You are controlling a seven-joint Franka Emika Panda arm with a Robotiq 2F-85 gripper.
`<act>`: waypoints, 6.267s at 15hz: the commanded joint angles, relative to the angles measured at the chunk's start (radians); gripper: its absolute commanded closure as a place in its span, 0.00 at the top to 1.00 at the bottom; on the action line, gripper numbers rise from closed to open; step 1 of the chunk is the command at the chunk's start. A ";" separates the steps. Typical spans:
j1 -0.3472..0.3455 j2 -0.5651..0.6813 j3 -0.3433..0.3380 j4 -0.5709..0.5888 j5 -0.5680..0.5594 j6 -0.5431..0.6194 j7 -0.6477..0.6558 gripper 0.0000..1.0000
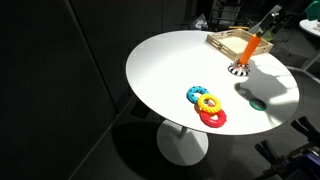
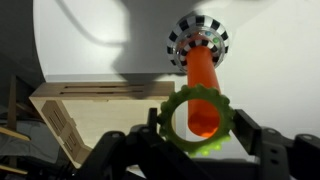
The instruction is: Pick up the light green ring and stack it on the rings stacking stand
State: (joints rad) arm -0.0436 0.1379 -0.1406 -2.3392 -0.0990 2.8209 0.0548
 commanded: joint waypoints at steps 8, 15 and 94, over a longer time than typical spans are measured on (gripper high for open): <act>-0.020 0.103 0.029 0.099 0.040 0.029 -0.015 0.50; -0.043 0.136 0.085 0.103 0.154 0.073 -0.057 0.50; -0.013 -0.048 0.123 -0.136 0.255 -0.053 -0.177 1.00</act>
State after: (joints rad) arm -0.0564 0.0907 -0.0180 -2.4756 0.1616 2.7695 -0.1288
